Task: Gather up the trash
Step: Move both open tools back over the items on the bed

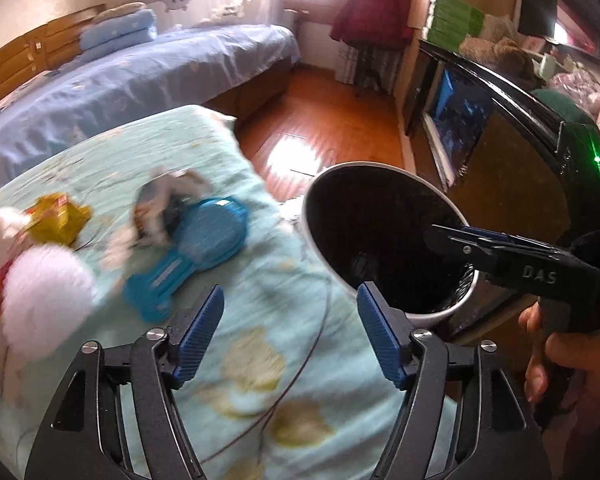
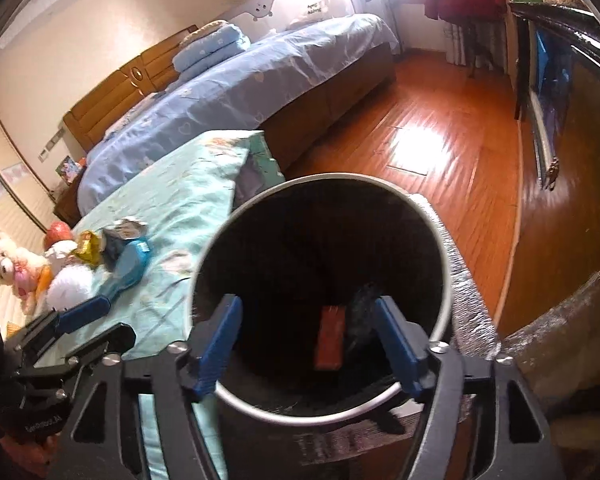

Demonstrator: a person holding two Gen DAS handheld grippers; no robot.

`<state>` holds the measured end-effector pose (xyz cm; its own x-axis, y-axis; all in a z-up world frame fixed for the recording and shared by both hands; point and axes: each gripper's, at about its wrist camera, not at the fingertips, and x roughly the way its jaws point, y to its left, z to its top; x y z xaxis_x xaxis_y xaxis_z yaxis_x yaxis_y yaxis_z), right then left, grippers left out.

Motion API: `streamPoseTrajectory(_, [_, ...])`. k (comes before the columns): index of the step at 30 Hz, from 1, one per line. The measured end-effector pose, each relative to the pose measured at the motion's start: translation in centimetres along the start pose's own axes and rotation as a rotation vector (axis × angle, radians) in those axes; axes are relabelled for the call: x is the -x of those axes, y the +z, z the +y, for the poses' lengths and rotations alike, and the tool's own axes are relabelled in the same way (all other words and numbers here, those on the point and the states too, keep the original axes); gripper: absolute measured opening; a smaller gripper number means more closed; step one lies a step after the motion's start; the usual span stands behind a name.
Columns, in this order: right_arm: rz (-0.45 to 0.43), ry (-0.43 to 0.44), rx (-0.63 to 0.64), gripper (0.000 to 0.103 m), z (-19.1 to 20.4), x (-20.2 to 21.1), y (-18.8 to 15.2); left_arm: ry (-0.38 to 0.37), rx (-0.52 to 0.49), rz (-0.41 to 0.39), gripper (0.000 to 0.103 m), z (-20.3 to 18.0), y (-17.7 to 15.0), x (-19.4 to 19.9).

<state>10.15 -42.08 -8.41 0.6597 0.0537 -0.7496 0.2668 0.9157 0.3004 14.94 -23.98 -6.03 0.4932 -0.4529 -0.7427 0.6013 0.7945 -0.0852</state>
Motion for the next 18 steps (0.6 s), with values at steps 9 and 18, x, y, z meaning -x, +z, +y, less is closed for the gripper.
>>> streamPoseTrajectory(9, [-0.014,0.082,0.02,0.081,4.8,0.7,-2.2,0.098,0.1,-0.043,0.077,4.3,-3.6,3.7])
streamPoseTrajectory(18, [-0.007,0.151,0.108,0.081,10.7,0.6,-4.3,0.188,0.215,-0.064,0.078,9.3,-7.1,6.8])
